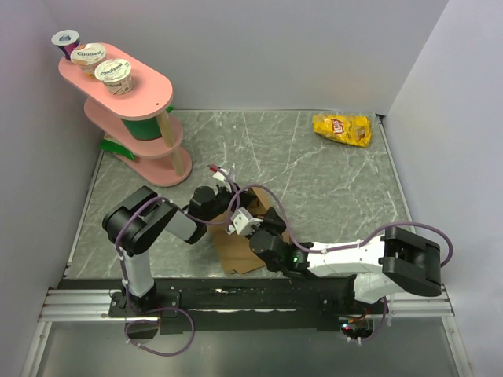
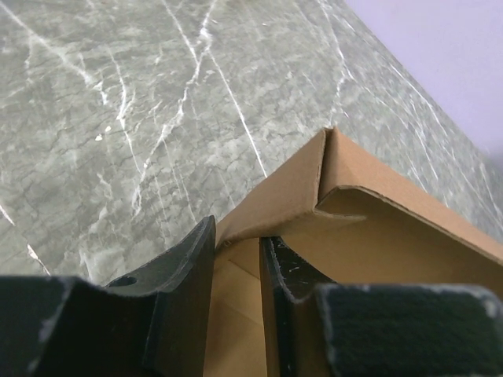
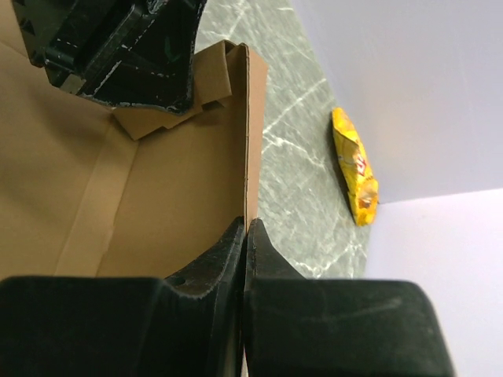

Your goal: Fold the paper box

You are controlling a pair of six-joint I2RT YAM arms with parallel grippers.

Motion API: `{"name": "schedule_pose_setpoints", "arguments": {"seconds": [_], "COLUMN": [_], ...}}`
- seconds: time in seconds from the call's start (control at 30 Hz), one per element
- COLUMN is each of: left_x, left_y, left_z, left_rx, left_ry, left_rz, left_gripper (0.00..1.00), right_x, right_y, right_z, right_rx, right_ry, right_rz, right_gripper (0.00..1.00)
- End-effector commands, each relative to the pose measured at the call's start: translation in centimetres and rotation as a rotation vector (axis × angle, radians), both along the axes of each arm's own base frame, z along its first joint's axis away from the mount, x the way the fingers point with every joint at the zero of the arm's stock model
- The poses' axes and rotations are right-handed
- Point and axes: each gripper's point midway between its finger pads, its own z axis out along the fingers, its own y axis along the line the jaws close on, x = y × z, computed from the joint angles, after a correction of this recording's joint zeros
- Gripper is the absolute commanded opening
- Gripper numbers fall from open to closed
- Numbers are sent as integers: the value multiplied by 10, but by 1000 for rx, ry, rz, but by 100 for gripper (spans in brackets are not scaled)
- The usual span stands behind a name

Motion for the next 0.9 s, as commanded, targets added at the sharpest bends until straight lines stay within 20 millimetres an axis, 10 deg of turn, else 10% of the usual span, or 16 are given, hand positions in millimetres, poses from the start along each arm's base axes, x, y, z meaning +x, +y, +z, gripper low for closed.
{"name": "schedule_pose_setpoints", "arguments": {"seconds": [0.0,0.13,0.43,0.87], "left_x": [12,-15,-61,-60], "left_y": [-5,-5,-5,17], "left_z": [44,52,41,26], "left_rx": [-115,-143,-41,80], "left_ry": [-9,-83,-176,-163], "left_rz": [88,5,-130,21], "left_gripper": [1,1,1,1], "right_x": [-33,-31,-20,-25], "right_y": [42,40,26,-1], "right_z": [-45,-38,-9,44], "right_rx": [38,110,275,639], "right_ry": [159,164,158,185], "right_rz": [194,157,78,110], "right_gripper": [0,1,63,80]}}
